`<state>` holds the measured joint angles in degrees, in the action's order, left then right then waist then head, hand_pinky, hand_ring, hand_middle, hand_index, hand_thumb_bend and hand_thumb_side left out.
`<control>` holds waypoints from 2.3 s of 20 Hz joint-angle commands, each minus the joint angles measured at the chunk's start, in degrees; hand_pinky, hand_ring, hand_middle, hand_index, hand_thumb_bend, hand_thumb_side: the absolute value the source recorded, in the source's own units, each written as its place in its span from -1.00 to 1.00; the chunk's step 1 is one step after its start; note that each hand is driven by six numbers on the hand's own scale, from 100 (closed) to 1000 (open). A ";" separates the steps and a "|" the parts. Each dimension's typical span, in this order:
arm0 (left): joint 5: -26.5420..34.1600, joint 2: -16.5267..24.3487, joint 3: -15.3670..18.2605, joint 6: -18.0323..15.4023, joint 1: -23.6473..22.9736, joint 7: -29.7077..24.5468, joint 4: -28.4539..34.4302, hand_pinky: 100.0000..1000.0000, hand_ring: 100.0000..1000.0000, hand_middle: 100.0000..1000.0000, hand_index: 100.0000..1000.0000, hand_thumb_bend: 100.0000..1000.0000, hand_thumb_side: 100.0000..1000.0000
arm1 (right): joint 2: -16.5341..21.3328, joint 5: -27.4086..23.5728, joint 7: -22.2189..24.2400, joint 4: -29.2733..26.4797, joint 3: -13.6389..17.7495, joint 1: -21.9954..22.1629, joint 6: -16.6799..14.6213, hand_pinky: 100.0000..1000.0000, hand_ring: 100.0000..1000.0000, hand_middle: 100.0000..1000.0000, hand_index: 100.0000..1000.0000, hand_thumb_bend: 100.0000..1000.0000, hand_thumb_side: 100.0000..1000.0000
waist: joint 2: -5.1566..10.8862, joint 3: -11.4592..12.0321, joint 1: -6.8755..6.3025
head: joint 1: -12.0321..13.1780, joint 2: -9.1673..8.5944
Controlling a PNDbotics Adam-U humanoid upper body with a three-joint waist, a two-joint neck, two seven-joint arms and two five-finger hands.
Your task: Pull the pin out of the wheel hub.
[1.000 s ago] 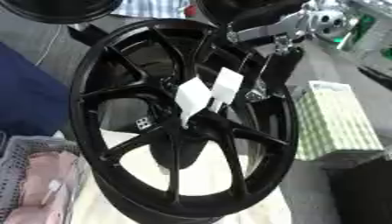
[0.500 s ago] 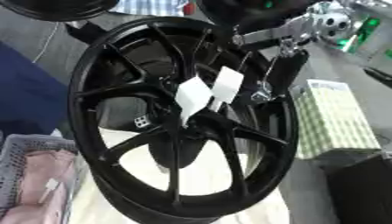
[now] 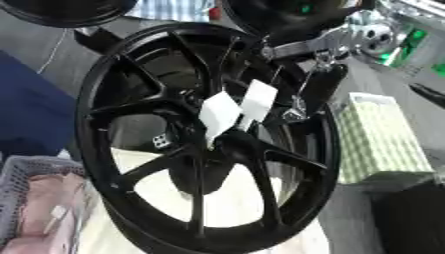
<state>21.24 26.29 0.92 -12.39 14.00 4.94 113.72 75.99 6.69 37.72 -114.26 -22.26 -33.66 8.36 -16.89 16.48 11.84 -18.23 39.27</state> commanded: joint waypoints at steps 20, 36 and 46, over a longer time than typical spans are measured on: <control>-0.43 1.12 0.05 -0.25 0.84 -0.17 0.87 0.43 0.29 0.21 0.66 -1.00 0.29 | 3.29 2.29 -2.21 -0.33 1.02 2.06 -0.43 0.86 0.98 0.81 0.79 -0.50 -1.00 | -1.47 0.54 -1.12 | -0.08 -0.12; -0.27 0.90 -0.04 0.11 0.71 -0.28 0.87 0.44 0.29 0.21 0.66 -0.99 0.30 | 2.83 2.77 -2.70 -0.33 1.28 1.28 1.09 0.82 0.90 0.70 0.69 -0.52 -1.00 | -1.44 0.35 -1.25 | 0.13 -0.32; -0.08 0.74 -0.06 0.46 0.65 -0.49 0.87 0.44 0.29 0.21 0.65 -0.98 0.31 | 2.48 2.13 -4.55 -0.33 1.21 0.54 1.15 0.77 0.83 0.60 0.54 -0.48 -1.00 | -1.49 0.22 -1.12 | 0.18 -0.51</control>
<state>21.18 26.25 0.88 -12.05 14.25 4.57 113.72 76.93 9.15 33.62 -114.26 -21.90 -32.32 9.53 -19.39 16.84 11.37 -18.17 39.17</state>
